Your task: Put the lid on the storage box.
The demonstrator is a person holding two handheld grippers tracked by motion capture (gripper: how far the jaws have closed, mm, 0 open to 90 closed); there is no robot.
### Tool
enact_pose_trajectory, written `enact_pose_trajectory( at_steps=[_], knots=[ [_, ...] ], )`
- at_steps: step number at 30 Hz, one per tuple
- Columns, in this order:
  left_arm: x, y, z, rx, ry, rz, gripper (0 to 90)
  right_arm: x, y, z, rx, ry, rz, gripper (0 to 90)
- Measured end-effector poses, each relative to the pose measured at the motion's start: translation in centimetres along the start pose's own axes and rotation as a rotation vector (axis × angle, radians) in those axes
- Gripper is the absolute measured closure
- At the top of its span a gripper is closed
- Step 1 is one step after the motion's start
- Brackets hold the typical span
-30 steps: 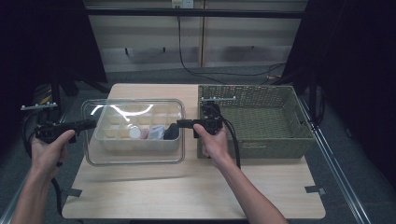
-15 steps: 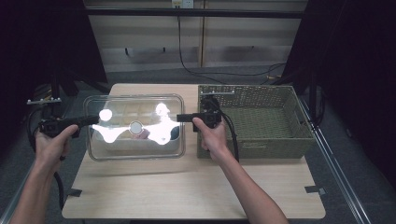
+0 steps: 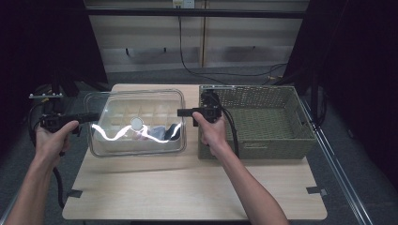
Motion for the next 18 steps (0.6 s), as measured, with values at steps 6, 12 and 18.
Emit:
enact_pose_trajectory(
  at_steps=[6,12,18],
  knots=[
    [-0.5,-0.3,0.1,0.000,-0.002,-0.003,60.3,-0.3,-0.2,-0.2,0.003,-0.004,0.002,74.7],
    [-1.7,-0.5,0.2,-0.011,-0.002,-0.005,60.3,-1.2,-0.2,-0.3,0.010,-0.009,-0.007,74.4],
    [-2.7,-0.6,0.7,-0.019,-0.006,-0.010,60.2,-1.9,-0.5,-0.4,0.008,-0.017,-0.007,74.3]
  ],
)
Point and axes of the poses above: each handheld gripper's, and its own axes: y roughly backward along the jaws, x roughly out of its underside, z roughly to its left, the point moved 7 cm from there along -y, roughly forward along the jaws, and after that the axes turned 8 degrees about -y, right-handed, at the moved point
